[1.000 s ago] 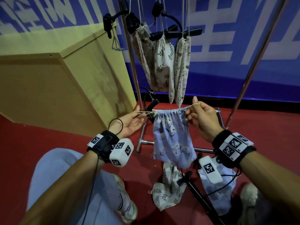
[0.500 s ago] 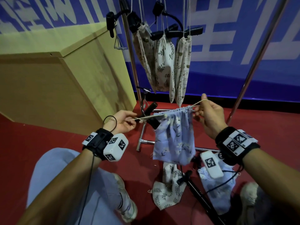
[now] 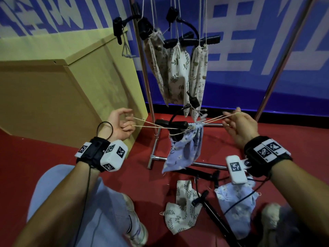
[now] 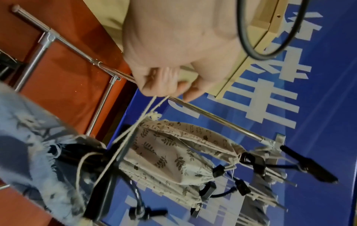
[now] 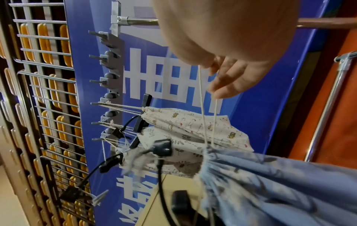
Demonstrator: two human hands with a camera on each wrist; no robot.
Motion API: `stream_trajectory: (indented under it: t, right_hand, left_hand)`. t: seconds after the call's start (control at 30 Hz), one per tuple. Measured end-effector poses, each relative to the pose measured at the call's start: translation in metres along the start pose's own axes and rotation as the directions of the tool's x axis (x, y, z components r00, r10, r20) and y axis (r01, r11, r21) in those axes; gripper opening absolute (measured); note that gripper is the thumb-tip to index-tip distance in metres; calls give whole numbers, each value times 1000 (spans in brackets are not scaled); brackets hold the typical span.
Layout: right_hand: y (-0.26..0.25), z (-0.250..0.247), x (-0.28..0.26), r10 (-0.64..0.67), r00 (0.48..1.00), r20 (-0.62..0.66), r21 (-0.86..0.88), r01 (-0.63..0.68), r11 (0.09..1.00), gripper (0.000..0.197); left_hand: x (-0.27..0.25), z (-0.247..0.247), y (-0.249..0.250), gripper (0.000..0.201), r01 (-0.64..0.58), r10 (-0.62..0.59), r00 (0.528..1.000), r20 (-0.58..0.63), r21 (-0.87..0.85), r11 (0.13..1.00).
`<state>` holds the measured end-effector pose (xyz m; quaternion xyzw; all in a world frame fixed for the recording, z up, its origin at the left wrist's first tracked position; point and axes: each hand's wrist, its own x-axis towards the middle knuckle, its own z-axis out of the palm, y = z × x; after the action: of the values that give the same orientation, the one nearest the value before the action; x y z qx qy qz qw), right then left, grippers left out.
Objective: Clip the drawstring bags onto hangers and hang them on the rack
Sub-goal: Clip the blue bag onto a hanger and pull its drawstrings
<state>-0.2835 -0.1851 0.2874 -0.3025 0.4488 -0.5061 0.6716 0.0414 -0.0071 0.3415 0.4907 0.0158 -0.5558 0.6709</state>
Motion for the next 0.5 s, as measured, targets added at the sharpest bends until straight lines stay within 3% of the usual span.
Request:
stream_trajectory:
  t: [0.13,0.2,0.33,0.43,0.5]
  right_hand:
    - [-16,18,-21,-89,954,285,36,82,996,14]
    - [-23,28,-39,-158,899,407,9,169,986,11]
    - [-38,45,-66,-187,805,562,-13,235,972,34]
    - [-42,55,-80,-126,765,631,-79,225,971,41]
    - [-40,61,-89,-52,733,678,-149,206,967,38]
  left_hand:
    - [-11,18,-7,12,-183,167,979,120,134,974]
    - [-22,34,-14,16,-348,299,930,213,251,903]
    - [-51,61,-26,29,-672,479,722,499,346,655]
    - [-70,79,-34,40,-803,478,582,658,371,467]
    - [-76,89,-44,46,-871,480,490,728,402,281]
